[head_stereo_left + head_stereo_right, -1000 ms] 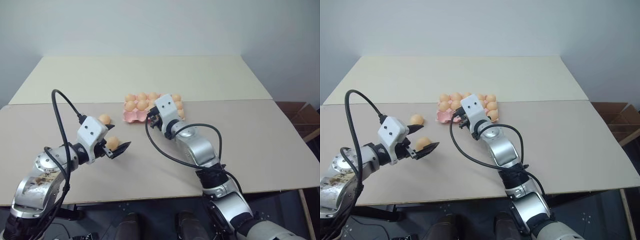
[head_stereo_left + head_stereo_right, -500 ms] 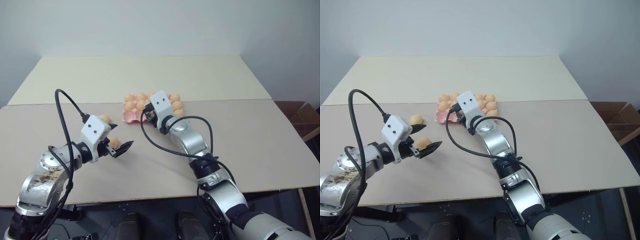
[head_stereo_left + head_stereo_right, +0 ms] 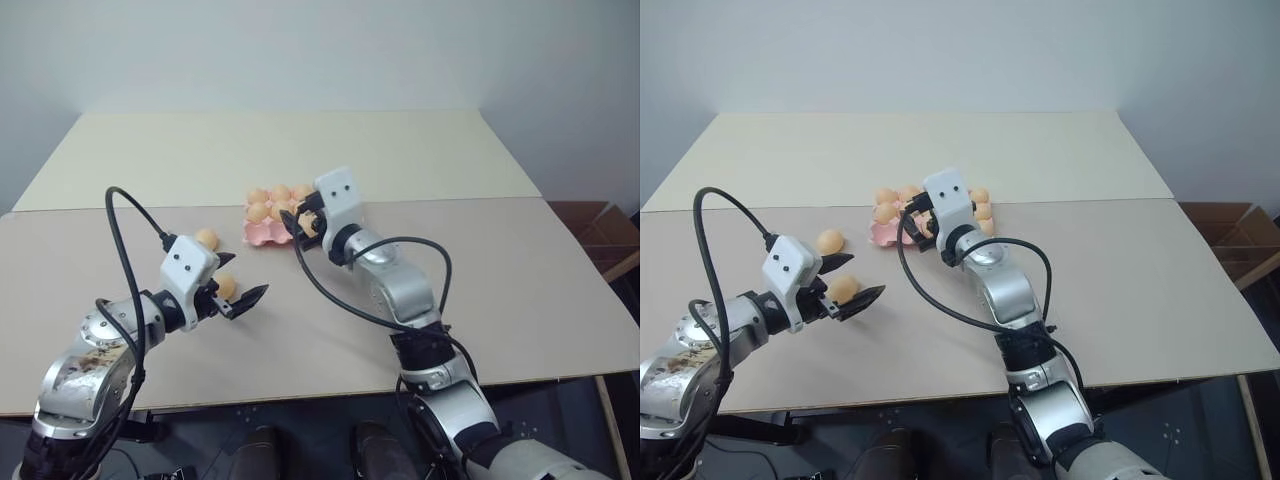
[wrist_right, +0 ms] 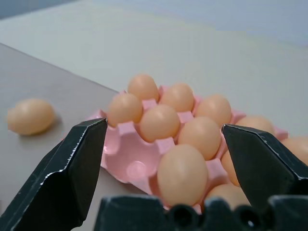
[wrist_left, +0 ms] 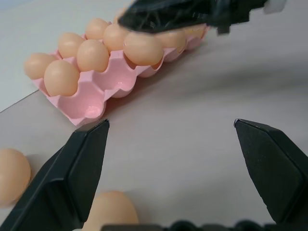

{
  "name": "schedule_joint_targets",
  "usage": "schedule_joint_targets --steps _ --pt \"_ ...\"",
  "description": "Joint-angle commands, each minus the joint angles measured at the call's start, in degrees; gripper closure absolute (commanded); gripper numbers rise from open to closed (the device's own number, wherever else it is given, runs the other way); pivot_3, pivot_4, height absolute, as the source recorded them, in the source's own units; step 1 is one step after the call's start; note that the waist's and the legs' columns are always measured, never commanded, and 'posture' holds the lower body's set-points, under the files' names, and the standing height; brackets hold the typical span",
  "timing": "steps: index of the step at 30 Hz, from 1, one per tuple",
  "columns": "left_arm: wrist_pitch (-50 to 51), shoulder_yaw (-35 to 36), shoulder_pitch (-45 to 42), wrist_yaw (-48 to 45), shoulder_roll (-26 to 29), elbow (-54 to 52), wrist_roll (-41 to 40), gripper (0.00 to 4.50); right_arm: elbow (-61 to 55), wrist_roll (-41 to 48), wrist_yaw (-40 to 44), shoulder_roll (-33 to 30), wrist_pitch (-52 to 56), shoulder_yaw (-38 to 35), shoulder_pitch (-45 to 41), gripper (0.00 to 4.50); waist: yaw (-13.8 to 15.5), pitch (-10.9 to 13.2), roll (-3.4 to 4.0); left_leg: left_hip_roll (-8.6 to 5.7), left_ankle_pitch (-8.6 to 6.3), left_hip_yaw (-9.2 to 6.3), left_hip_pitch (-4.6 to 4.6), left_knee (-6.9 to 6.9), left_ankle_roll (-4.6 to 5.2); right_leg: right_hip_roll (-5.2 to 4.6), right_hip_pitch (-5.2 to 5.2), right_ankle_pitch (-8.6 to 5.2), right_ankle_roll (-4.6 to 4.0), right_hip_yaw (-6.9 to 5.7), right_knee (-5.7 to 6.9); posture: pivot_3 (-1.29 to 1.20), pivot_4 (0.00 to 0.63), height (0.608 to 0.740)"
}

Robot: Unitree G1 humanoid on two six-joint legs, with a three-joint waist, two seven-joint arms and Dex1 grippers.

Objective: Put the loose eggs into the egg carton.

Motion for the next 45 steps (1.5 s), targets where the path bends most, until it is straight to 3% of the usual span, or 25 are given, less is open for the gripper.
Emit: schedule_joint_targets --steps 1,6,10,15,20,28,36,45 --pt "-0.6 3.4 1.3 1.7 -1.0 -3.5 -1.3 0.0 -11.0 0.4 0.7 -2.3 -2.4 -0.6 5.1 0.05 0.1 0.0 0.0 0.0 0.0 0.0 0.0 0.0 0.0 0.0 0.0 0.0 0.0 0.0 0.0 0.0 0.15 0.74" --pt "-0.8 6.9 5.4 6.0 -5.1 -7.0 -2.2 0.0 -21.4 0.1 6.4 -9.3 -14.4 0.5 18.0 0.05 0.3 0.0 -0.01 -0.05 0.0 0.04 0.0 0.0 0.0 -0.06 0.04 0.0 0.02 0.01 -0.09 0.0 0.15 0.74" --pt "-2.6 7.7 11.6 13.0 -13.0 -13.5 -2.4 0.0 -32.0 14.5 19.1 -16.9 -11.6 -4.8 28.2 0.05 0.2 0.0 -0.06 -0.03 -0.01 0.03 0.02 0.0 0.0 -0.07 0.08 0.0 0.03 0.04 -0.11 0.0 0.15 0.74" --pt "-5.2 3.6 19.6 18.9 -20.1 -18.4 1.0 0.0 -36.6 23.0 26.2 -22.4 -12.2 -7.5 34.5 0.05 0.1 0.0 -0.1 0.01 -0.01 0.02 0.3 0.0 0.0 0.0 0.27 0.0 0.0 0.11 -0.1 0.0 0.15 0.74" --pt "-6.0 1.9 21.4 22.5 -22.0 -19.1 3.7 0.0 -37.5 26.3 30.3 -26.8 -12.7 -9.0 36.8 0.05 0.5 0.0 -0.12 -0.02 0.0 0.05 0.49 0.0 0.0 0.02 0.45 -0.05 -0.04 0.1 -0.18 0.0 0.15 0.74" --pt "-0.4 2.3 23.1 24.4 -19.7 -21.1 3.7 0.0 -40.0 27.5 42.4 -42.7 -12.3 -9.9 40.8 0.05 1.5 0.0 -0.15 -0.07 -0.01 0.05 0.17 0.0 0.01 0.0 0.24 -0.09 0.02 0.1 -0.32 0.0 0.15 0.74" --pt "9.3 3.0 20.5 27.5 -17.6 -24.1 3.9 0.0 -42.2 28.1 43.5 -45.3 -13.9 -10.9 42.8 0.05 1.8 0.0 -0.21 -0.07 -0.01 0.05 0.29 0.0 0.01 0.01 0.33 -0.08 0.03 0.1 -0.33 0.0 0.15 0.74" --pt "16.9 -1.7 12.0 34.7 -20.1 -21.8 8.2 0.0 -42.2 26.3 40.9 -43.4 -16.4 -9.7 42.7 0.05 2.0 0.0 -0.28 -0.1 0.0 0.02 0.31 0.02 0.02 0.02 0.4 -0.03 0.06 0.08 -0.33 0.0 0.15 0.74"
